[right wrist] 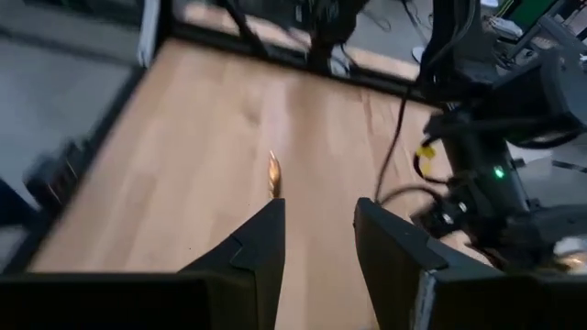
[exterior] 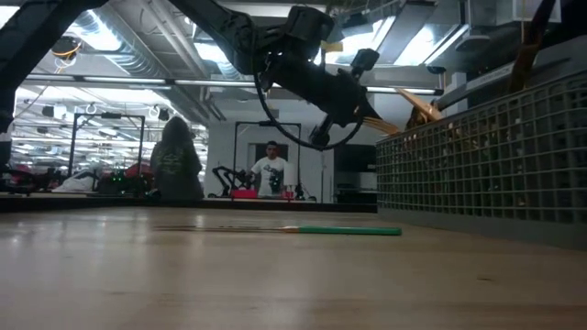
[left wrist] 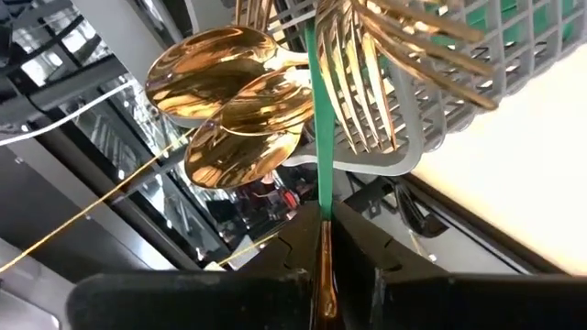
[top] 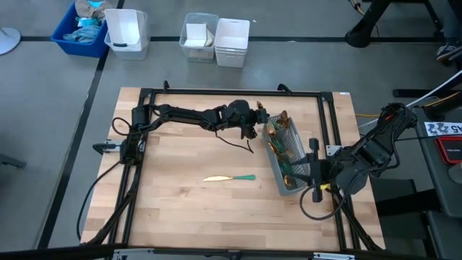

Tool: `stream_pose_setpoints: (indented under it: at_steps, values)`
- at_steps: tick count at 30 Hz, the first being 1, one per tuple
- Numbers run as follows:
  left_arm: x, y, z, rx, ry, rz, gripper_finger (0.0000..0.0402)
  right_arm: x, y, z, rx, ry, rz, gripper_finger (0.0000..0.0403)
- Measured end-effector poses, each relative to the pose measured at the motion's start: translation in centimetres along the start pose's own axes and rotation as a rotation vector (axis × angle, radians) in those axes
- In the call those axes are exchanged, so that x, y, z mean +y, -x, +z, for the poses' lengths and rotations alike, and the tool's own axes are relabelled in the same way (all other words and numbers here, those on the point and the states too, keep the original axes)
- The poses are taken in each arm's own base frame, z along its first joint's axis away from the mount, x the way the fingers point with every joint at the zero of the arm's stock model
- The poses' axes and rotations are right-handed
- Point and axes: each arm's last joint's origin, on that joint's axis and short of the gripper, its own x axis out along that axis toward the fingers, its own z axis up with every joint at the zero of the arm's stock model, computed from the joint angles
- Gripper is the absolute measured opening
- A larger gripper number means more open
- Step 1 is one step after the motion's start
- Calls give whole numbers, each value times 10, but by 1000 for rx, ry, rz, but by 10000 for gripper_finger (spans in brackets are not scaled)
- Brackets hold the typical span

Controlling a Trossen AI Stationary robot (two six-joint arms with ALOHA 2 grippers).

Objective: Sort silverware
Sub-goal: Put the spoon into the top section of the basket

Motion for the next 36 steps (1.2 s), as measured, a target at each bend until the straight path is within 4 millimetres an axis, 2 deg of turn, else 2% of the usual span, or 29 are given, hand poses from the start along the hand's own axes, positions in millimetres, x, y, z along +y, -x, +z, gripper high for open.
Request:
stream_pose_setpoints:
  at_steps: [2, 4, 7, 13, 20, 26, 31, 36]
  values:
    - [0, 0, 0, 0, -19, 2, 15, 0, 2, 5, -45, -45, 11, 131]
    - [0, 0, 0, -3, -110, 5, 15, -3, 6, 7, -74, -70, 17, 131]
    - [1, 0, 1, -8, -257, 5, 15, -9, 9, 0, -81, -89, -18, 131]
    - [1, 1, 3, -13, -440, 7, 15, -17, 0, -51, -103, -213, -159, 131]
    - [-1, 1, 4, -29, -550, -17, 15, -10, -19, -100, -308, -341, -42, 131]
    - [-1, 1, 4, -28, -561, -16, 15, -9, -26, -135, -518, -352, 83, 131]
    - [-1, 1, 4, -27, -559, -15, 15, -10, -31, -159, -542, -336, 100, 131]
    - [-1, 1, 4, -26, -557, -13, 15, -8, -35, -172, -529, -315, 122, 131]
